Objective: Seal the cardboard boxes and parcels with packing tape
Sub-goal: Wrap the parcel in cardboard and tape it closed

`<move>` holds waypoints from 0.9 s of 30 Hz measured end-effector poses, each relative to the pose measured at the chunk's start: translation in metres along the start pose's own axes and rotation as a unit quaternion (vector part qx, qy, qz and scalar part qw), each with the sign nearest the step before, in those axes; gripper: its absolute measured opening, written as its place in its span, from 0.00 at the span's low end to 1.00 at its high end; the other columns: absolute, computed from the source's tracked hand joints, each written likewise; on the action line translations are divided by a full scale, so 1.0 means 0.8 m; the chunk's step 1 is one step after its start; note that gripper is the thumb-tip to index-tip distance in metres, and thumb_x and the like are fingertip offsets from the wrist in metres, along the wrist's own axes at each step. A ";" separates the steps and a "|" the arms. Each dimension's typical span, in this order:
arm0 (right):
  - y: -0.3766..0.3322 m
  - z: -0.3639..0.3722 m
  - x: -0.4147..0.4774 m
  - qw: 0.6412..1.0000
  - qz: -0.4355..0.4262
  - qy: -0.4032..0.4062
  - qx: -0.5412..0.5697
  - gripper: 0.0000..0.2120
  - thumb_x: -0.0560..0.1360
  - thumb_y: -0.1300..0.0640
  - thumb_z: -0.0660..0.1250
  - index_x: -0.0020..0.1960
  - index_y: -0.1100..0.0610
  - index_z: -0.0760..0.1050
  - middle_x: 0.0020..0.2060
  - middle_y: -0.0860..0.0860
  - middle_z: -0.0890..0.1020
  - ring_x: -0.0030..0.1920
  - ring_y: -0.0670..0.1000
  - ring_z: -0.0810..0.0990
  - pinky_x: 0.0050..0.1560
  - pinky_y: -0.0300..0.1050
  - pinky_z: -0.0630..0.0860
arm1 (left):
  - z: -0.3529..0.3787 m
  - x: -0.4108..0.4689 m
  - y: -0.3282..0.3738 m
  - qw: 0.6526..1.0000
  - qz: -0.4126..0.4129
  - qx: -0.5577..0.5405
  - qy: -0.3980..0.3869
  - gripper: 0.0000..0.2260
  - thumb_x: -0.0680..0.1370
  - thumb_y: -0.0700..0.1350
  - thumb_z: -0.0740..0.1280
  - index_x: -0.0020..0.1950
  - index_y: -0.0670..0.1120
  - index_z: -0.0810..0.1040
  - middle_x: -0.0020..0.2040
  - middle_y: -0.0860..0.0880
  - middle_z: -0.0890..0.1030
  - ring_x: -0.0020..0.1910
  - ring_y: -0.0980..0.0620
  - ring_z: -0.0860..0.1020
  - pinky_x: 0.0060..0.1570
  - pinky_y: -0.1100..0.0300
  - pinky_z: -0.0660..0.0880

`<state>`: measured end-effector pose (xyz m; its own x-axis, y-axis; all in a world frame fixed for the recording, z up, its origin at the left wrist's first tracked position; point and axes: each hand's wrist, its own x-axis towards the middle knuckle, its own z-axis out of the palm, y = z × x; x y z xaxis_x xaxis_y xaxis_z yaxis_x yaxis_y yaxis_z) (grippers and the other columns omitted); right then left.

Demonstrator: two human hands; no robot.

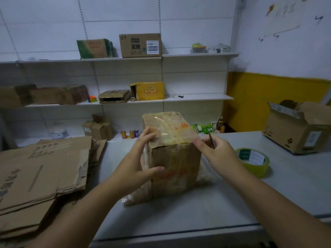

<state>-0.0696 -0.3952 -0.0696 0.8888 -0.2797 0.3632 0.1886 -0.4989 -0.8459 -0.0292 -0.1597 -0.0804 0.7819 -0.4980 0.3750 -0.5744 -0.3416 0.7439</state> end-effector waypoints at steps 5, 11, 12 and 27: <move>0.005 0.010 -0.006 1.000 0.000 -0.014 0.001 0.32 0.65 0.32 0.59 0.43 0.63 0.75 0.32 0.55 0.76 0.35 0.52 0.75 0.36 0.44 0.68 | -0.002 -0.002 -0.010 0.999 0.009 -0.031 0.007 0.33 0.70 0.55 0.71 0.69 0.70 0.59 0.72 0.74 0.49 0.72 0.65 0.54 0.71 0.57 0.59; 0.004 0.004 -0.002 0.999 -0.027 -0.024 0.028 0.16 0.70 0.39 0.65 0.53 0.46 0.75 0.47 0.51 0.83 0.48 0.50 0.81 0.47 0.38 0.76 | -0.019 0.005 0.024 0.999 -0.020 -0.044 0.007 0.22 0.69 0.64 0.67 0.62 0.67 0.69 0.75 0.64 0.53 0.72 0.59 0.56 0.62 0.66 0.69; 0.005 0.004 -0.001 0.999 -0.030 -0.031 0.023 0.16 0.72 0.41 0.65 0.58 0.44 0.74 0.53 0.49 0.82 0.53 0.46 0.80 0.51 0.37 0.76 | -0.019 0.007 0.027 0.998 -0.027 -0.051 0.010 0.19 0.70 0.62 0.64 0.60 0.67 0.71 0.75 0.63 0.54 0.73 0.57 0.57 0.65 0.59 0.69; 0.062 -0.063 0.003 0.991 0.116 0.001 0.064 0.12 0.80 0.51 0.58 0.40 0.54 0.70 0.32 0.53 0.74 0.24 0.47 0.66 0.26 0.39 0.62 | -0.006 0.011 0.044 0.994 -0.035 0.055 0.090 0.08 0.76 0.56 0.60 0.53 0.66 0.74 0.72 0.61 0.62 0.74 0.54 0.57 0.69 0.42 0.64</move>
<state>-0.0795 -0.4619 -0.0911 0.9134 -0.3772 0.1531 0.0302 -0.3123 -0.9495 -0.0415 -0.1725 -0.0487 0.8463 -0.3228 0.4239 -0.5317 -0.4614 0.7102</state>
